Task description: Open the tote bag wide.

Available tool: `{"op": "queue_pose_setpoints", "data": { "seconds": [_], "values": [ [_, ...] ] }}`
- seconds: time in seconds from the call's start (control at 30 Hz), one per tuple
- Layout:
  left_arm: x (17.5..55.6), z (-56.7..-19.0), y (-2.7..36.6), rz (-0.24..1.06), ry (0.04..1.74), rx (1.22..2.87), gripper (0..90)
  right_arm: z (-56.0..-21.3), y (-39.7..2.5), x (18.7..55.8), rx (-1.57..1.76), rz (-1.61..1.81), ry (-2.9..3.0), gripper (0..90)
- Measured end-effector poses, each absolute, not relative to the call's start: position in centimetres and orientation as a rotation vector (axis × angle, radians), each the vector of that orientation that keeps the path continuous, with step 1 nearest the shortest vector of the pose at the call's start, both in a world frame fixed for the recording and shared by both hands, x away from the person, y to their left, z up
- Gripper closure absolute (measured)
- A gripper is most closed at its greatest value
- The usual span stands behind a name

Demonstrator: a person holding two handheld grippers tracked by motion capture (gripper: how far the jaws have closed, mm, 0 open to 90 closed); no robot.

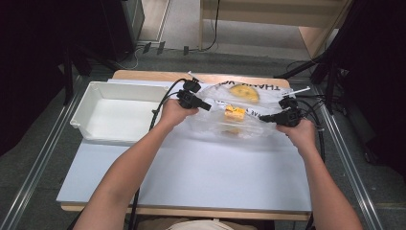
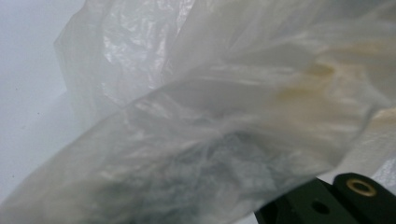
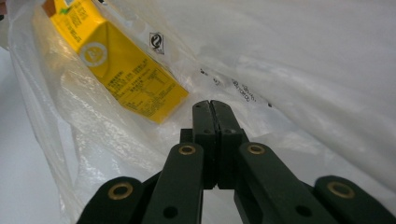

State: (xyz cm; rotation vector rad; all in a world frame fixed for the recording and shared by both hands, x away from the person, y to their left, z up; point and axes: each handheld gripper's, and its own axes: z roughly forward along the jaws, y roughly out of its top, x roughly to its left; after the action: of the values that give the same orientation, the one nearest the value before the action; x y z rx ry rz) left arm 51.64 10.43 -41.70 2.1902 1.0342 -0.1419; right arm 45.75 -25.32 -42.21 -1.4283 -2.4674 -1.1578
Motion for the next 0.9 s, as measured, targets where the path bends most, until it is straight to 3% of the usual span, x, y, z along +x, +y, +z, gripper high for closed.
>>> {"op": "queue_pose_setpoints", "data": {
  "seconds": [0.43, 0.9],
  "values": [
    [51.9, -43.6, 10.6, -0.139, 1.113, 2.173, 89.2, -44.3, -25.1, 45.5, -1.475, -1.145, -2.440, 90.0],
    [52.3, -44.7, 10.3, -0.024, 1.146, 2.173, 90.0, -45.6, -25.0, 45.0, -1.518, -1.156, -2.438, 90.0]
  ]
}}
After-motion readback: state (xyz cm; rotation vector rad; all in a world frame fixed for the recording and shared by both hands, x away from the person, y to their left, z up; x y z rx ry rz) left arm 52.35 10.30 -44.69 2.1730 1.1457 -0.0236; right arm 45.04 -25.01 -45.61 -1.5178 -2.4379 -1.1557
